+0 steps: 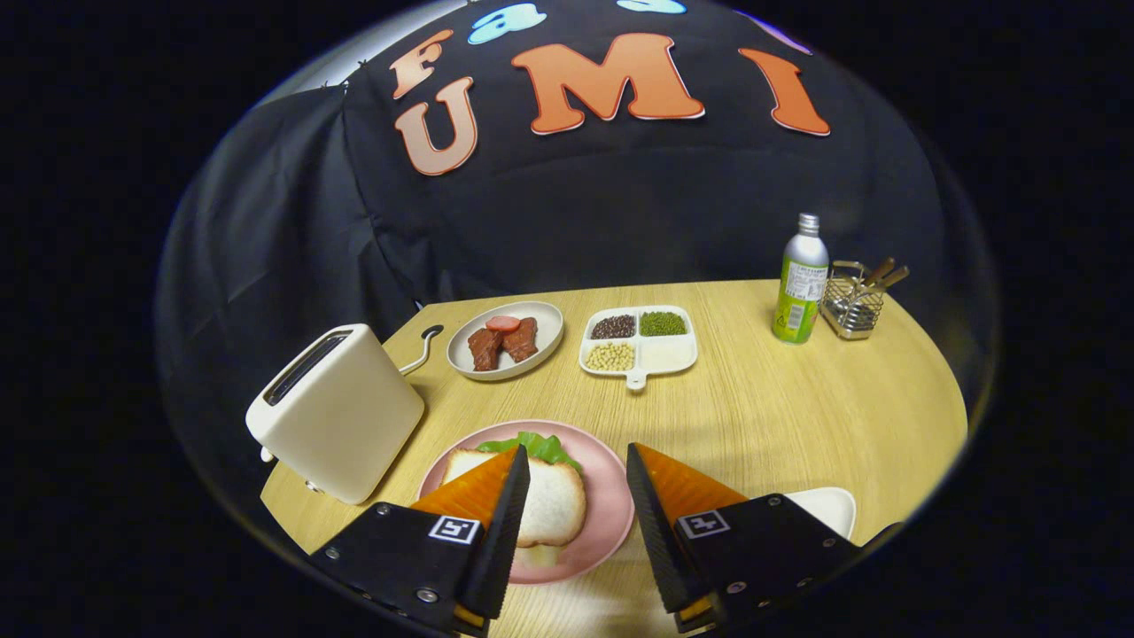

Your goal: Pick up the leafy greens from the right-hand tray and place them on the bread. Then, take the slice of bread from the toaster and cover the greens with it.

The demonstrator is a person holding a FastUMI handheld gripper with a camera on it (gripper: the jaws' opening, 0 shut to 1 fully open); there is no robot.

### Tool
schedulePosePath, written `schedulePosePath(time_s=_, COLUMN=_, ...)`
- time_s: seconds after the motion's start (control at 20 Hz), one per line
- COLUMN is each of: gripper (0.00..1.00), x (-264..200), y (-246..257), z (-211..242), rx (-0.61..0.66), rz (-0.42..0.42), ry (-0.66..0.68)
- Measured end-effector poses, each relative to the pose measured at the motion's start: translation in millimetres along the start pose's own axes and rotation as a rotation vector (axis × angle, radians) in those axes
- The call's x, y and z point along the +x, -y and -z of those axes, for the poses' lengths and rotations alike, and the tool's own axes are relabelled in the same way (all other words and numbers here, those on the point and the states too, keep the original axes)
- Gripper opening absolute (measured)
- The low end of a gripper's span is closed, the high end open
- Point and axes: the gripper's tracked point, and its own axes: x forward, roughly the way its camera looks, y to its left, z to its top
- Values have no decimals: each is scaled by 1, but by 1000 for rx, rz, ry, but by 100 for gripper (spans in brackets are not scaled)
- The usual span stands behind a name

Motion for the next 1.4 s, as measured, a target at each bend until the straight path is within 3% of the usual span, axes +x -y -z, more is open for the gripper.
schedulePosePath(time_s=0.6, gripper=78, x=-76, y=17, z=-80, rx=-137, rz=169, ry=324)
schedulePosePath(time_s=1.0, gripper=93, x=-145, y=21, z=-130, rx=-222, rz=273, ry=619)
schedulePosePath(time_s=1.15, gripper=98, x=-154, y=26, z=-132, rx=-238, rz=291, ry=700)
schedulePosePath(time_s=1.4, gripper=99, x=-160, y=47, z=-122, rx=-201, rz=349, ry=723)
